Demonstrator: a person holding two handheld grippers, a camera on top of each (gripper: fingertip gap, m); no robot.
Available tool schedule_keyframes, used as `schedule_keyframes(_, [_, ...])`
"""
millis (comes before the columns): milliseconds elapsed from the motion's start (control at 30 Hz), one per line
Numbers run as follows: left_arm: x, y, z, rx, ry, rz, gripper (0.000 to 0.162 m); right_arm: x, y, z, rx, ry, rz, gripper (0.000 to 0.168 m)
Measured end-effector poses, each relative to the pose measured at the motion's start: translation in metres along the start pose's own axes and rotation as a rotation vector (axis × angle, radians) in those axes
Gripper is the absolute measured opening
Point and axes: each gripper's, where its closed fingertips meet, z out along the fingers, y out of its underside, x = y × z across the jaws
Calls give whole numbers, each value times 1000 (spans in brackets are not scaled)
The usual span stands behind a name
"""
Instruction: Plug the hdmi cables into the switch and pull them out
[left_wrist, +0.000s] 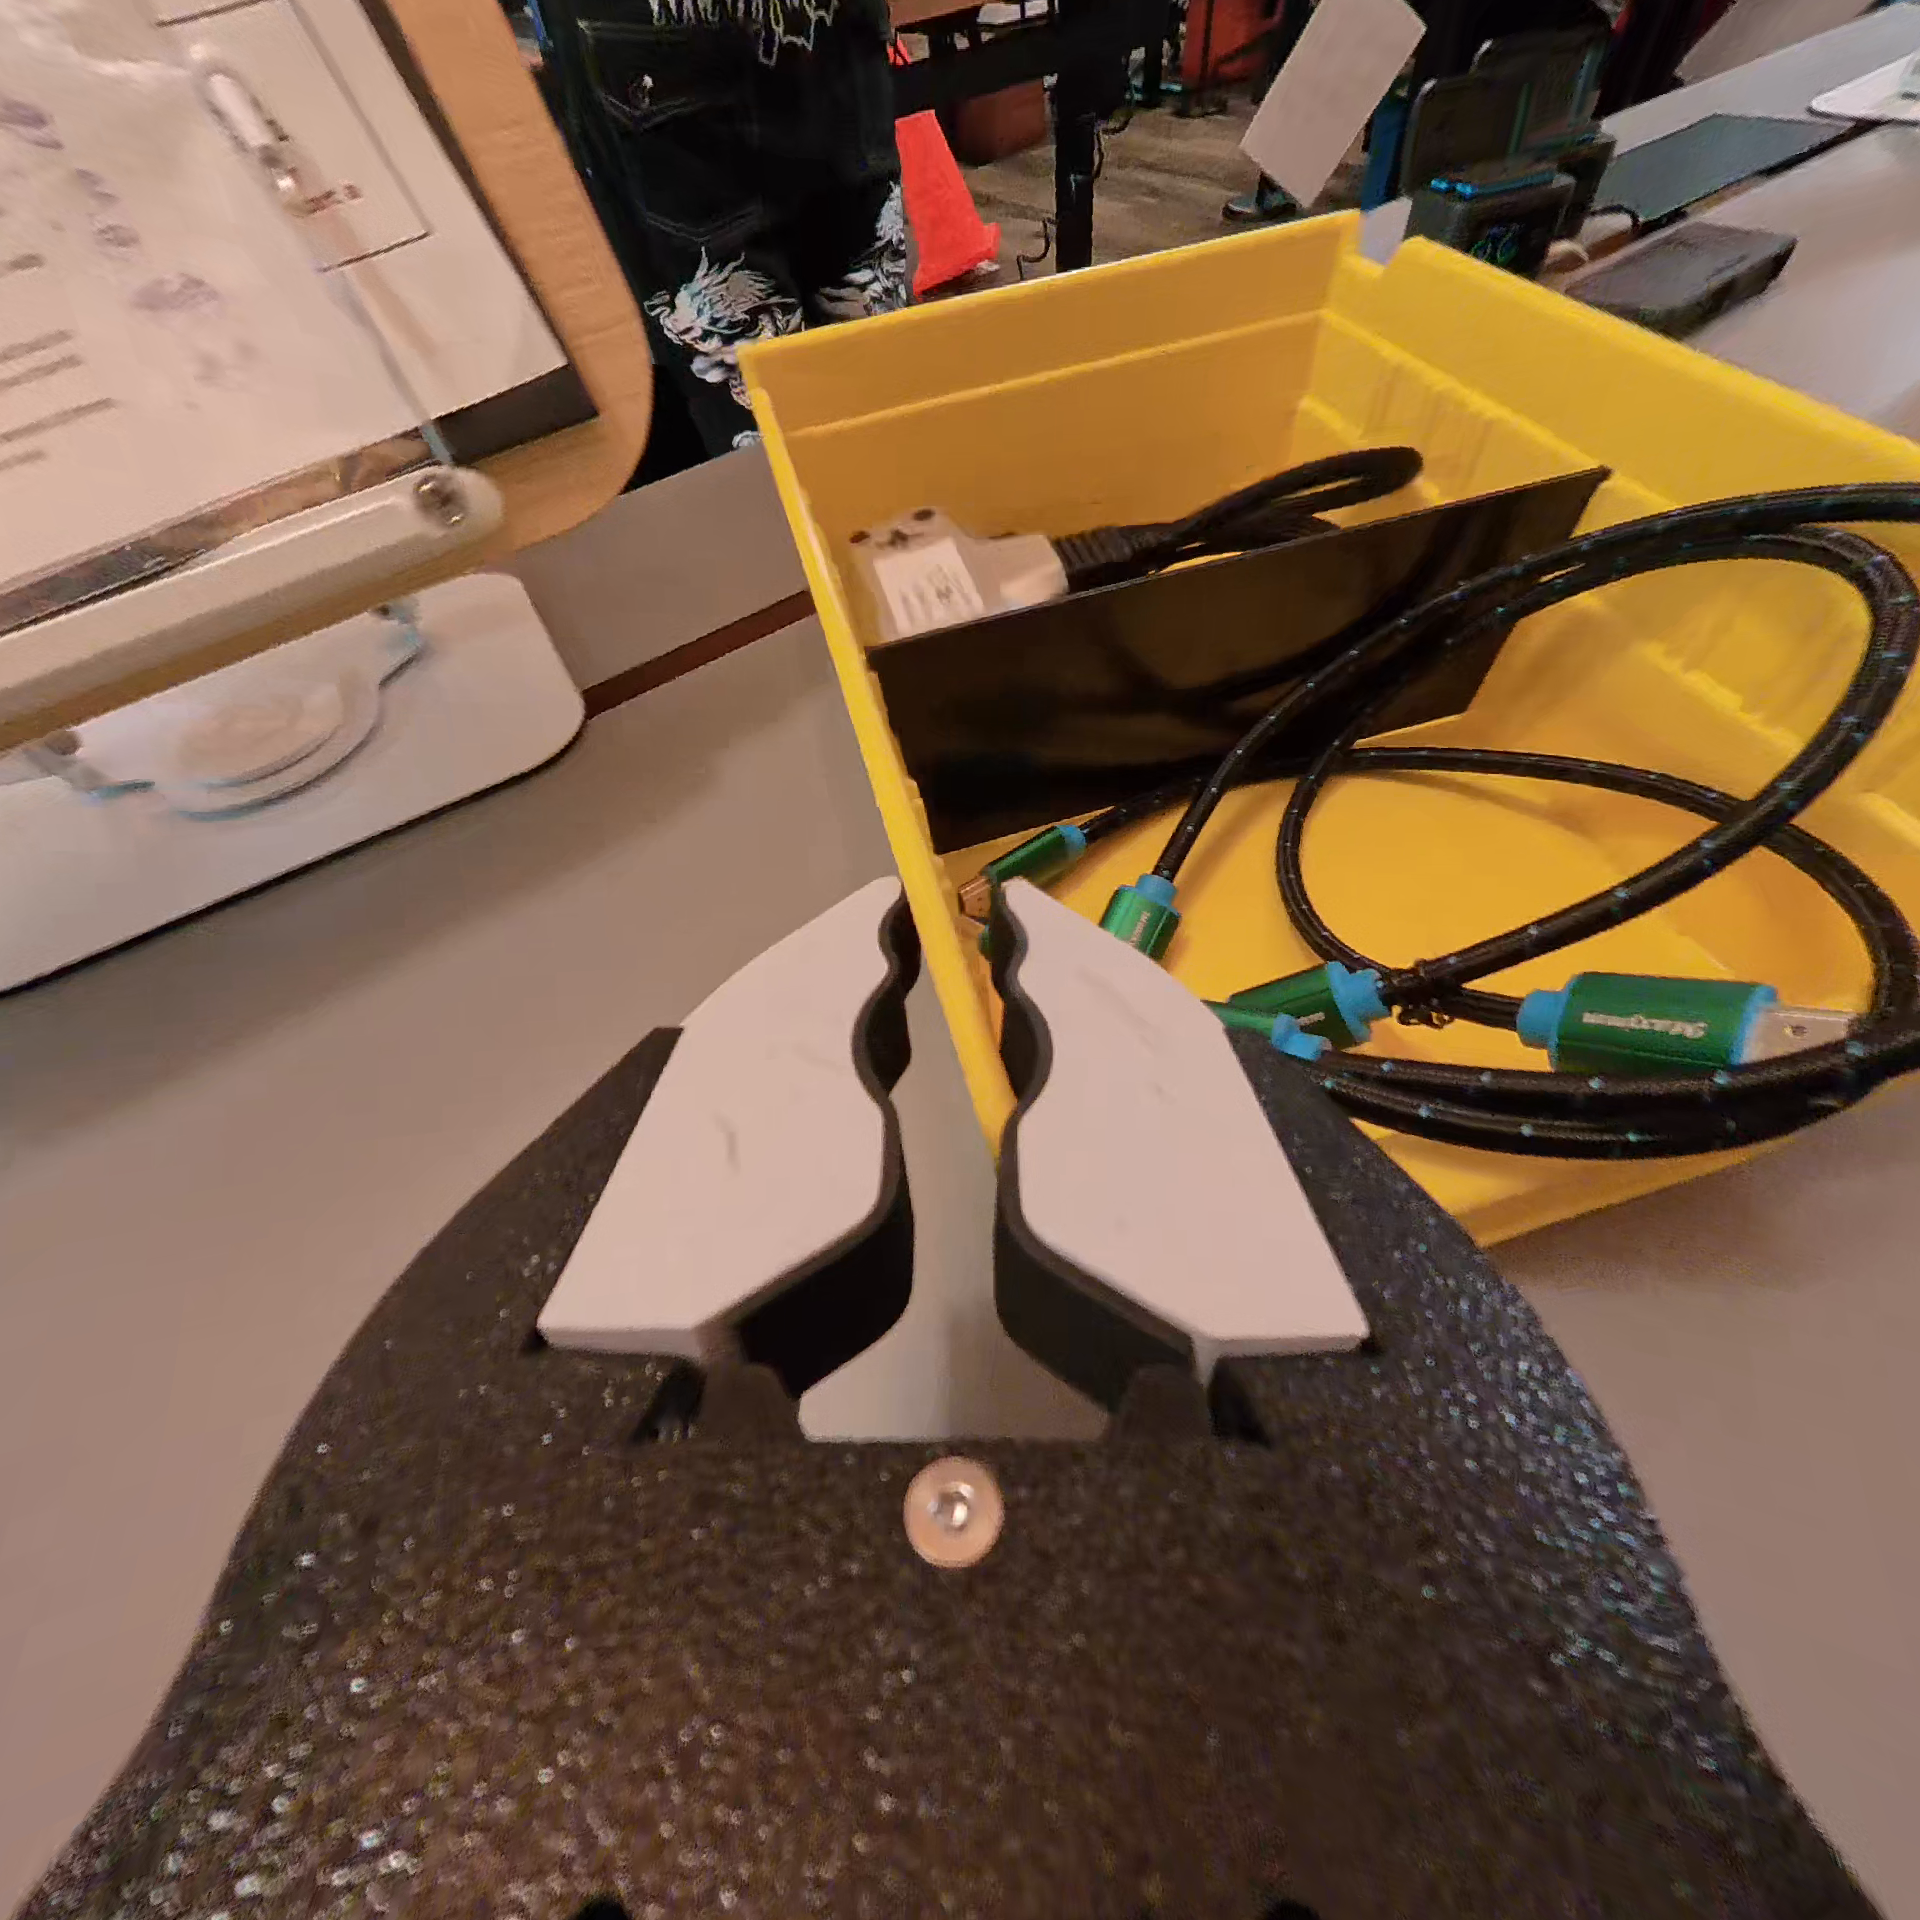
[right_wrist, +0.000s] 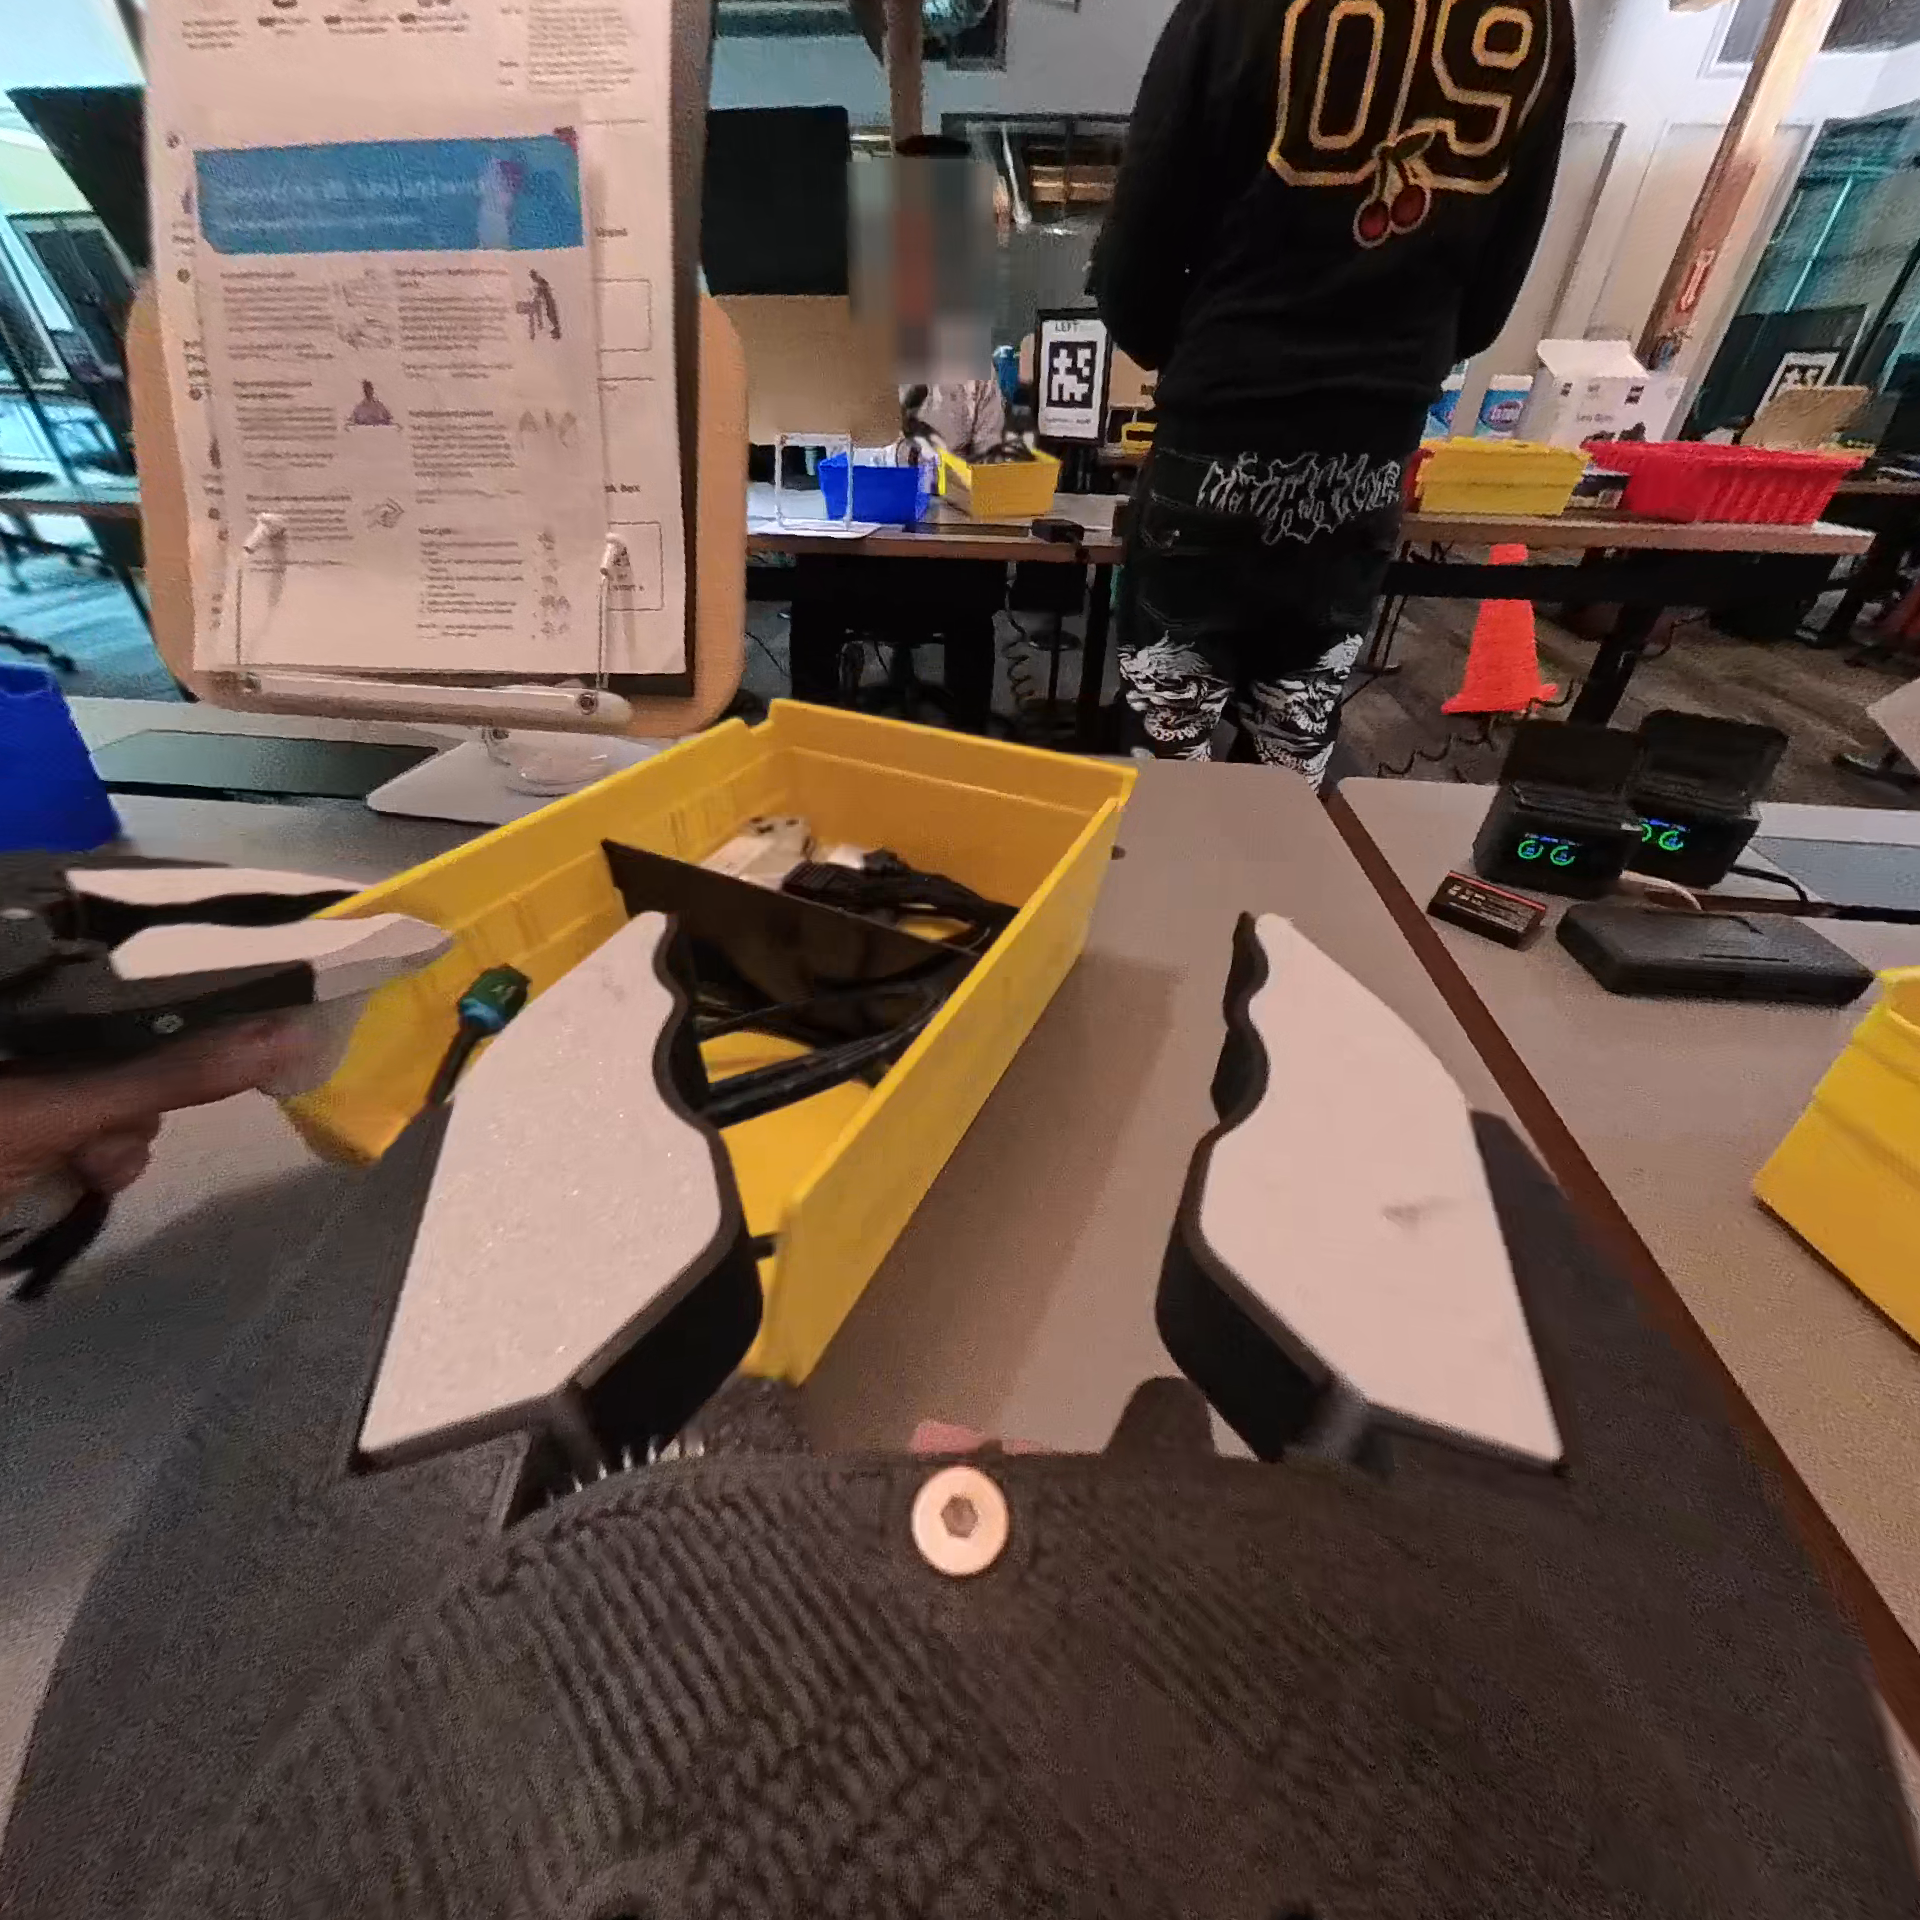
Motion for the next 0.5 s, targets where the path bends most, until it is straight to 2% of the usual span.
schedule_keyframes(100, [-23, 20, -44, -11, -7, 38, 10, -27, -7, 0, -13, -83, -39, 99])
schedule_keyframes(167, [-42, 35, -77, -10, -23, 64, 8, -59, -15, -2, -12, -197, -51, 101])
schedule_keyframes(300, [-76, 66, -146, -3, -27, 83, 8, -173, -46, -24, 40, -653, 146, 94])
schedule_keyframes(367, [-91, 79, -177, 1, -29, 72, 8, -226, -57, -27, 48, -798, 177, 89])
schedule_keyframes(500, [-116, 99, -219, 4, -55, 39, 8, -321, -75, 18, -38, -887, 111, 99])
